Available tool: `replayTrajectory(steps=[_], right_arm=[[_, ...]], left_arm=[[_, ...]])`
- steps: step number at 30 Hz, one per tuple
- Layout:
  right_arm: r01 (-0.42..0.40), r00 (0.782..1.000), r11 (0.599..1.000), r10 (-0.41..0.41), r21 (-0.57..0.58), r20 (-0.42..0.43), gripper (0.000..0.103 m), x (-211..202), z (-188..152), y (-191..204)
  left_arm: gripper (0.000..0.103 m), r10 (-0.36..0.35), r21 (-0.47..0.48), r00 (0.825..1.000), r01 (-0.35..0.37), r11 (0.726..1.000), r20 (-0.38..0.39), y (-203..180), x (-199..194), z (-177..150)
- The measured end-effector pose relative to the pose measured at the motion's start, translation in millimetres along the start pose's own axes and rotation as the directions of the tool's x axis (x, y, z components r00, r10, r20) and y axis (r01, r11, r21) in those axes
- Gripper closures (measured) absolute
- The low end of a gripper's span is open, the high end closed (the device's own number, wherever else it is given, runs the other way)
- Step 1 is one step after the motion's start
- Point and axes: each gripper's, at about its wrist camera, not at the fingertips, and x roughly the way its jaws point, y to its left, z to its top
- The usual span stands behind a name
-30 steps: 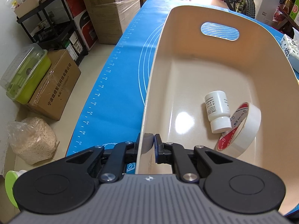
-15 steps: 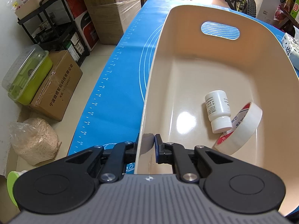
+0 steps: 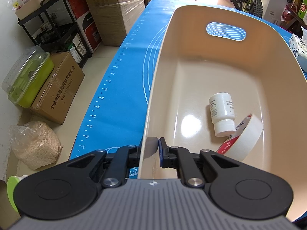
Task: Organize rigid objects
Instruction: 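Move the right gripper to the red toy figure and grasp it, then carry the red figure into the basket and open the right gripper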
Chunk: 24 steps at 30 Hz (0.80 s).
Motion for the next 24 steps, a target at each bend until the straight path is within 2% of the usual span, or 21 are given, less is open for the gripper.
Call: replayTrajectory(steps=[3, 6, 14, 19, 24], right_arm=[[0.005, 1.0, 1.0, -0.005, 0.007, -0.013, 0.055, 6.3, -1.8, -1.8], [0.007, 1.0, 1.0, -0.007, 0.018, -0.003, 0.064, 8.1, -2.0, -4.7], [0.013, 0.996, 1.0, -0.014, 0.014, 0.094, 0.065, -3.9, -0.5, -2.7], [-0.047, 0.993, 0.997, 0.04, 0.063, 0.108, 0.066, -10.4, 1.8, -7.6], [-0.123, 0.982, 0.987, 0.105, 0.108, 0.155, 0.066, -22.1, 3.6, -8.7]], left_arm=[[0.089, 0.001, 0.002, 1.0, -0.001, 1.0, 0.0, -0.2, 0.2, 0.0], [0.089, 0.001, 0.005, 1.0, -0.002, 1.0, 0.001, -1.1, 0.3, 0.5], [0.089, 0.001, 0.005, 1.0, -0.001, 1.0, 0.0, -1.6, 0.4, 0.6], [0.089, 0.001, 0.003, 1.0, -0.001, 1.0, 0.0, -1.8, 0.8, 0.8], [0.089, 0.001, 0.002, 1.0, -0.001, 1.0, 0.0, -1.7, 1.5, 1.0]])
